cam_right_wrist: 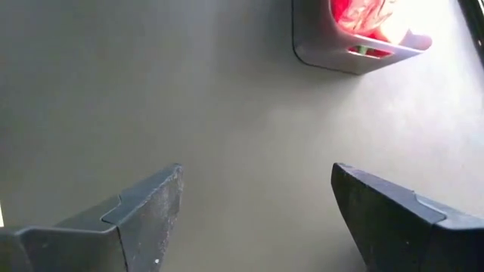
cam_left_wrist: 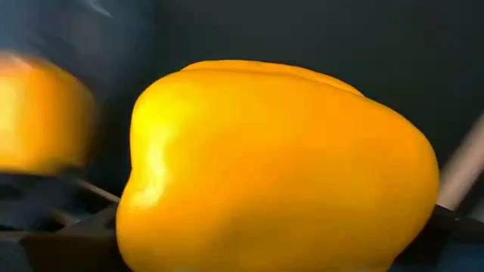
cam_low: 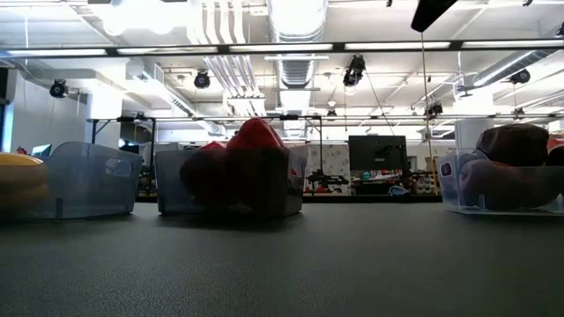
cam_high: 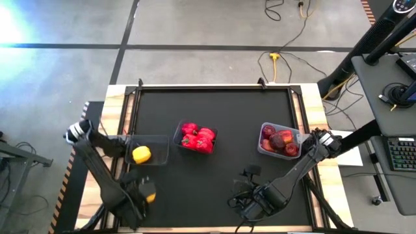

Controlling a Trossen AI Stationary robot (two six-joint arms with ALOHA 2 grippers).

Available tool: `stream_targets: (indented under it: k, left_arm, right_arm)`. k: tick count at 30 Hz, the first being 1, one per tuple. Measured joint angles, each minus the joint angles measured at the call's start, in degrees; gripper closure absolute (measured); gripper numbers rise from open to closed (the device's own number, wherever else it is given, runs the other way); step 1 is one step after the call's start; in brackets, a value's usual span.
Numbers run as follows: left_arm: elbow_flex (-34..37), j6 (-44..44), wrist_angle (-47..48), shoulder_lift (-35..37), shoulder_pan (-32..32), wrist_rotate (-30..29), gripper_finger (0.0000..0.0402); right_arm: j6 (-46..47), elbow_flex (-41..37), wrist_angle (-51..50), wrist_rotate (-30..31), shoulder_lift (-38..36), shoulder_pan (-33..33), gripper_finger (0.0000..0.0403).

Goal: Sort produce into baskets
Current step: Put the yellow bell pepper into the left black bin

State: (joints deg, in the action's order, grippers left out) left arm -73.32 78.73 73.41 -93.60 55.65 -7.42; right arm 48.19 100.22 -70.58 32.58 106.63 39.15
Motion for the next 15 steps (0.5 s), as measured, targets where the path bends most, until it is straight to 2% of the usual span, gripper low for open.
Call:
stream_targets:
  k: [4,7,11,15]
  left_arm:
    - [-2.35,-6.46,8.04,6.02,-5.73,-11.43,0.0079]
    - [-0.02,-15.24,7.12,11.24,-12.74,-16.0,0.0079]
    - [7.86,-29.69,1.33,18.74,-23.45,-19.23,0.008]
    - [17.61,-42.5,-6.54,25.14,-33.52,-15.57,0.008]
  right_arm:
    - [-0.54,0.0,0.16,-0.03,-0.02,-1.82,0.0076]
    - [0.81,0.0,0.89,-0.01,-0.01,-3.4,0.0076]
    - [2.1,0.13,2.3,-2.58,-0.02,-5.79,0.0076]
    - [2.2,0.22,4.5,-4.5,-0.02,-8.54,0.0076]
